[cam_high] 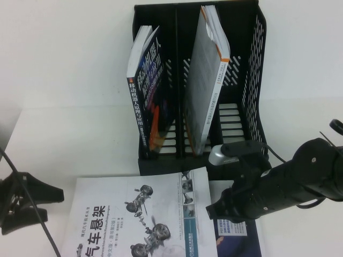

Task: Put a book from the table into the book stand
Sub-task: Push book with right arm, then pick up the book with your left arm

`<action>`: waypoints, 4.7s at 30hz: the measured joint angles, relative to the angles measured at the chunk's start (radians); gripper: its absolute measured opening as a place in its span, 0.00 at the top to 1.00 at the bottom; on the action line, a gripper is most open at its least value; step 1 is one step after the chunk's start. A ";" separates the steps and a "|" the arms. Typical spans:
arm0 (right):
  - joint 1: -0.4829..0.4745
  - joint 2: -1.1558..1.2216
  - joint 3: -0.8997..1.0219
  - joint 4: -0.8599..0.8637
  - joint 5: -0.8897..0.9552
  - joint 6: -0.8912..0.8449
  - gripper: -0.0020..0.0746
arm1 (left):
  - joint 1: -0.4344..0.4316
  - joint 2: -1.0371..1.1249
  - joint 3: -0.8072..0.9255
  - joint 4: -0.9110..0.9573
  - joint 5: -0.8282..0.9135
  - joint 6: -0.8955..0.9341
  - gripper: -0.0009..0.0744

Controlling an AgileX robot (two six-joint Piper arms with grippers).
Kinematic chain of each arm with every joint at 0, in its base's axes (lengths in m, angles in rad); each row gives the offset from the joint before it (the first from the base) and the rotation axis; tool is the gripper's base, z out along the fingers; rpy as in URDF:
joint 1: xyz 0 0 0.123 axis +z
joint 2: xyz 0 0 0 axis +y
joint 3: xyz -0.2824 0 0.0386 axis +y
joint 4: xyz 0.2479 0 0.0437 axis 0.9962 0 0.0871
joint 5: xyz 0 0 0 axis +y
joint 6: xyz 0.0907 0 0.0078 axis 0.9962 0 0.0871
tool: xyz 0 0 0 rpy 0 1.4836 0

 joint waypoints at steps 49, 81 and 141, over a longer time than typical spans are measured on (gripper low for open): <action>-0.029 0.097 -0.015 0.262 0.044 -0.175 0.97 | -0.140 0.272 -0.017 -0.028 0.011 0.098 0.38; -0.091 0.086 -0.011 0.305 0.200 -0.125 0.97 | -0.049 0.390 -0.025 -0.165 0.112 0.102 0.33; -0.222 -0.285 -0.011 -0.045 0.399 -0.028 0.97 | -0.067 -0.669 -0.239 0.017 0.126 -0.483 0.83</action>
